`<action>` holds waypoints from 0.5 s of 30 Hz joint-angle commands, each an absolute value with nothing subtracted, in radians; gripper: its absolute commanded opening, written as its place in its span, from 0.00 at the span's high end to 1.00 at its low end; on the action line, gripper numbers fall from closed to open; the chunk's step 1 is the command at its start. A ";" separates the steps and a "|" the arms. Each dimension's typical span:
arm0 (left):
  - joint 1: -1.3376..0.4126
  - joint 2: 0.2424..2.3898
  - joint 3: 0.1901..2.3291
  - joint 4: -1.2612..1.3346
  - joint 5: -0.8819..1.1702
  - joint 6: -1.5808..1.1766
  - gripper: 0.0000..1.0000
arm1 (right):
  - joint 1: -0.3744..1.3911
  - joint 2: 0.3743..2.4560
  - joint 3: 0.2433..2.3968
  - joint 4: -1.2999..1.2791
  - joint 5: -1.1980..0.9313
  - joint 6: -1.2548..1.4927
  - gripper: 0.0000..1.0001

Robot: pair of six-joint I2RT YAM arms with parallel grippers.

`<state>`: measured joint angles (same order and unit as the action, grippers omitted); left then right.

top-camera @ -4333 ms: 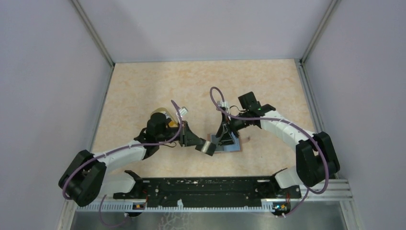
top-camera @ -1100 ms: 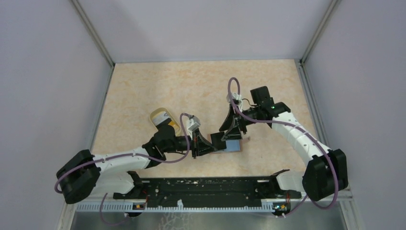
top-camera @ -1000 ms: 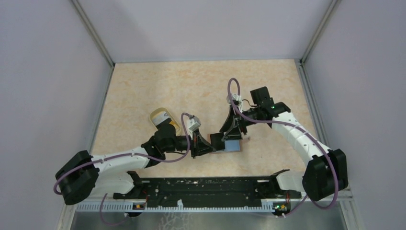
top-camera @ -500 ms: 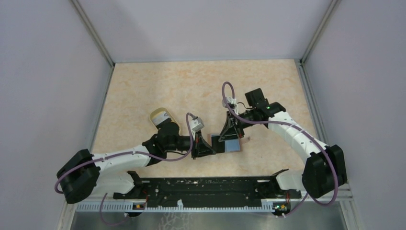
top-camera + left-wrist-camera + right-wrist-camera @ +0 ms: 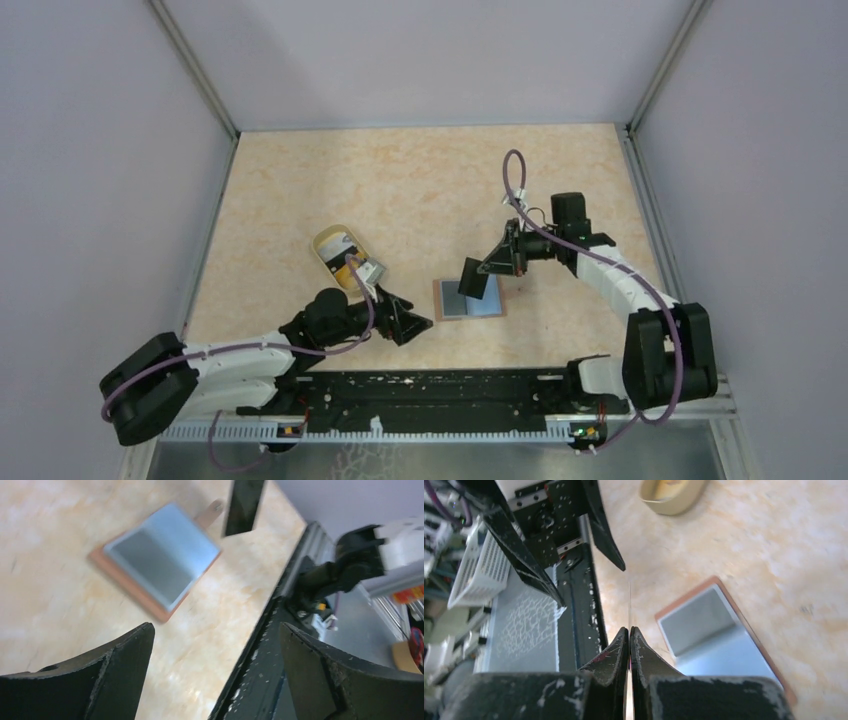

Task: Put the credit cards into the card holder
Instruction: Insert the credit card into the card holder.

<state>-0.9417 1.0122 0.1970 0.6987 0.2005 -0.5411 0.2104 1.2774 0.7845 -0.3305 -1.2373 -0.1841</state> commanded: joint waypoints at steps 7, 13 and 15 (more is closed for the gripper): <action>-0.939 1.205 0.203 0.786 -0.026 -0.731 0.10 | 0.123 1.406 0.684 -0.075 -1.063 0.065 1.00; -0.939 1.306 0.285 0.701 -0.071 -0.780 0.24 | 0.110 1.408 0.637 -0.055 -0.956 0.082 1.00; -0.940 1.322 0.313 0.665 -0.092 -0.790 0.28 | 0.111 1.431 0.634 -0.054 -0.959 0.079 1.00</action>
<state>-0.9405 1.2919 0.2501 0.7116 -0.0284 -0.7471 0.1181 1.4113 0.6460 -0.1162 -0.9985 0.0570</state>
